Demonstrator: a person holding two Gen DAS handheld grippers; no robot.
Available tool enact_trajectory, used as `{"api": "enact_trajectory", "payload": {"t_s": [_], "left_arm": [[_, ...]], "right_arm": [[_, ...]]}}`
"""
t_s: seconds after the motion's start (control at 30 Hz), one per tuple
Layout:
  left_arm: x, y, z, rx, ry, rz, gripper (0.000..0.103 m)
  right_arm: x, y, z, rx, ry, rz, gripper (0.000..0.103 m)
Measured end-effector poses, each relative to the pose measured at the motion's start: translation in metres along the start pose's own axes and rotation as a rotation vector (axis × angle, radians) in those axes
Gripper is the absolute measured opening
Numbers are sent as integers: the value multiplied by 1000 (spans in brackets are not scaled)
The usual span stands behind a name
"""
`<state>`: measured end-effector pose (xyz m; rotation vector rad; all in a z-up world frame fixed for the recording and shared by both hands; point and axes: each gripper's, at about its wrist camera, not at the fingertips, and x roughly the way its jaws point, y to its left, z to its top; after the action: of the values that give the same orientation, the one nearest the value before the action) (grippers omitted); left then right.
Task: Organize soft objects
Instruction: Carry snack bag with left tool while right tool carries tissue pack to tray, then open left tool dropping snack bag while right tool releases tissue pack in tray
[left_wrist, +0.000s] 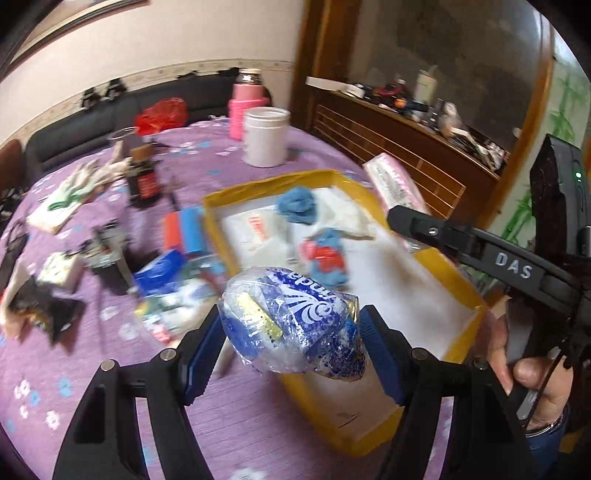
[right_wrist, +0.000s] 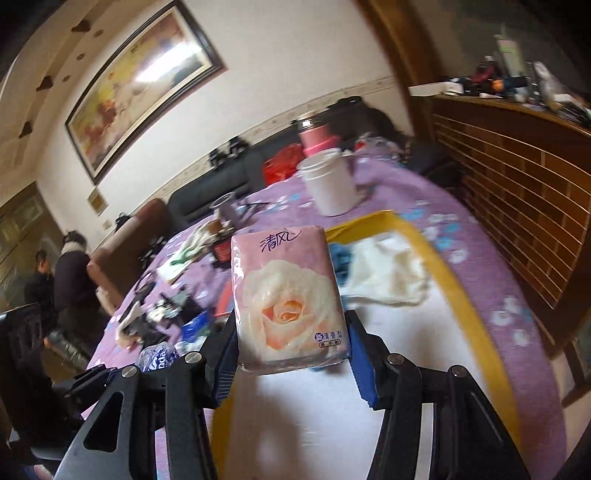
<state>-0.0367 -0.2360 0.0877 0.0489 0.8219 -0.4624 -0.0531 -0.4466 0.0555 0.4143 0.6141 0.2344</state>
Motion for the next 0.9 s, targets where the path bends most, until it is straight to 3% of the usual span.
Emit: {"api": "enact_trajectory", "payload": {"t_s": [0.17, 0.33, 0.6, 0.9], "left_arm": [[20, -23, 4, 26, 19, -45, 72], [50, -33, 8, 19, 60, -71, 72], [89, -23, 8, -15, 125, -52, 72], [97, -21, 12, -21, 123, -50, 72]], "right_arm": [[-5, -22, 2, -1, 12, -86, 57], [1, -37, 6, -55, 53, -232, 57], [32, -35, 12, -110, 133, -248, 57], [62, -28, 15, -151, 178, -284, 58]]}}
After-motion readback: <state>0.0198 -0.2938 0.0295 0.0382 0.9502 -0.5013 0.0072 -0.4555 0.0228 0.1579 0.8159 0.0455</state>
